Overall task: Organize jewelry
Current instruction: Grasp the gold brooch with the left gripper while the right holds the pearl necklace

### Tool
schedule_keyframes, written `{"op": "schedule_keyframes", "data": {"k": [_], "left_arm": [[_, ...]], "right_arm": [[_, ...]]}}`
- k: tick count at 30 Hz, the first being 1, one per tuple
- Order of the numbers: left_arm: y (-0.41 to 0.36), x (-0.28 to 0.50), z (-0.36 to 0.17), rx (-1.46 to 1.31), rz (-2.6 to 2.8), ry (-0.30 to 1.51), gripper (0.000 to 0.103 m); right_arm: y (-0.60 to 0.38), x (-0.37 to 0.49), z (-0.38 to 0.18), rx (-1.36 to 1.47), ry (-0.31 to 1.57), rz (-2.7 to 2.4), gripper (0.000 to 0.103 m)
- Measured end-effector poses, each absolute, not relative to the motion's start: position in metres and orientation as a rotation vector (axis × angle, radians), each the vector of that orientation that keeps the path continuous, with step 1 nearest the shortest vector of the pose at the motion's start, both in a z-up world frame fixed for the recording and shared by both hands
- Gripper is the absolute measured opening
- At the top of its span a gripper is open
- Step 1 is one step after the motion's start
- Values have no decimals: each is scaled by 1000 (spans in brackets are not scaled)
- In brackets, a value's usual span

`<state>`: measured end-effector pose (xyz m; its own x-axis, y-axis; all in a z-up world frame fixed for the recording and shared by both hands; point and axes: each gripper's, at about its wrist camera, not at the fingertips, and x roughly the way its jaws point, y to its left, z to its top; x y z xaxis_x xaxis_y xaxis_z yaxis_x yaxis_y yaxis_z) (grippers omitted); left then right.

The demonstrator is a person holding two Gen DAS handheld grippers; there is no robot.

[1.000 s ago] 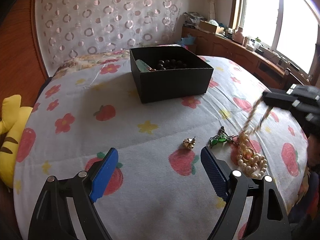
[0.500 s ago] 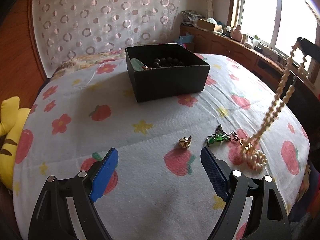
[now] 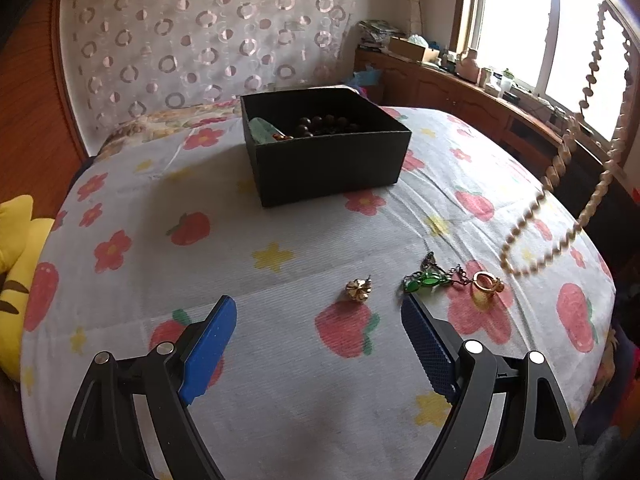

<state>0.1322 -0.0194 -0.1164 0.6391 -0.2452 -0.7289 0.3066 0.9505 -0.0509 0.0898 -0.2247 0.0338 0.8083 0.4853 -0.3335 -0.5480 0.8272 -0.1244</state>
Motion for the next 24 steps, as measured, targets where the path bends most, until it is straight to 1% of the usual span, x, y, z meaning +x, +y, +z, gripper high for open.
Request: {"op": "schedule_keyframes", "data": {"k": [2, 4, 5, 7, 11, 14, 18, 21, 22, 24], "left_arm": [[-23, 133, -116, 81, -331, 819, 81], [-25, 133, -114, 85, -341, 815, 78], [-28, 134, -114, 88, -348, 818, 72], [-32, 136, -115, 95, -358, 823, 66], [-42, 140, -120, 124, -384, 852, 42], [-45, 141, -121, 133, -383, 861, 39], [-48, 143, -122, 147, -374, 868, 38], [-51, 144, -122, 157, -366, 866, 36], [-51, 144, -122, 164, -361, 865, 34], [-51, 142, -122, 174, -355, 862, 24]], "right_arm": [[-228, 89, 39, -219, 285, 552, 8], [-229, 88, 41, -223, 280, 545, 8], [-230, 89, 41, -229, 280, 541, 8], [-229, 89, 39, -236, 286, 538, 8], [-228, 93, 33, -240, 301, 537, 8], [-228, 95, 29, -241, 311, 537, 8], [-225, 97, 28, -244, 320, 539, 8], [-222, 95, 26, -245, 322, 538, 8], [-222, 96, 25, -245, 324, 539, 8], [-222, 96, 23, -245, 327, 540, 8]]}}
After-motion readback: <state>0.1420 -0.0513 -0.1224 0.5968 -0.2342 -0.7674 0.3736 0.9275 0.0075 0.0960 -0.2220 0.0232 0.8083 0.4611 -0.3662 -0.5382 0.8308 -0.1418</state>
